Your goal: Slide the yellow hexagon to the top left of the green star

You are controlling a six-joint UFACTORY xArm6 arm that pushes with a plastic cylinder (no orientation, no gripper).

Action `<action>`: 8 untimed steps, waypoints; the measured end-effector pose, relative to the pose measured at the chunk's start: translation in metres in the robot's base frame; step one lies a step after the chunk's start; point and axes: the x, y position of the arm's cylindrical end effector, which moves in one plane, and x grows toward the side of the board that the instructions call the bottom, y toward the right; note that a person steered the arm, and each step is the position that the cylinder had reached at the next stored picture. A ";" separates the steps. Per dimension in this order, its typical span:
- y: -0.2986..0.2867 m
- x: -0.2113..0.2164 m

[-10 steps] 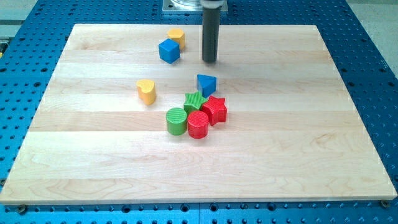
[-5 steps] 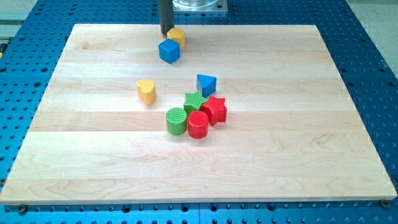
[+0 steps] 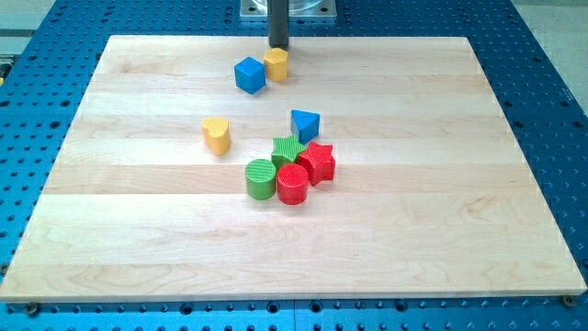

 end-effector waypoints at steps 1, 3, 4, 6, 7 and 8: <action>-0.006 0.058; -0.001 0.094; 0.028 0.076; 0.051 0.076; 0.037 0.099; 0.019 0.112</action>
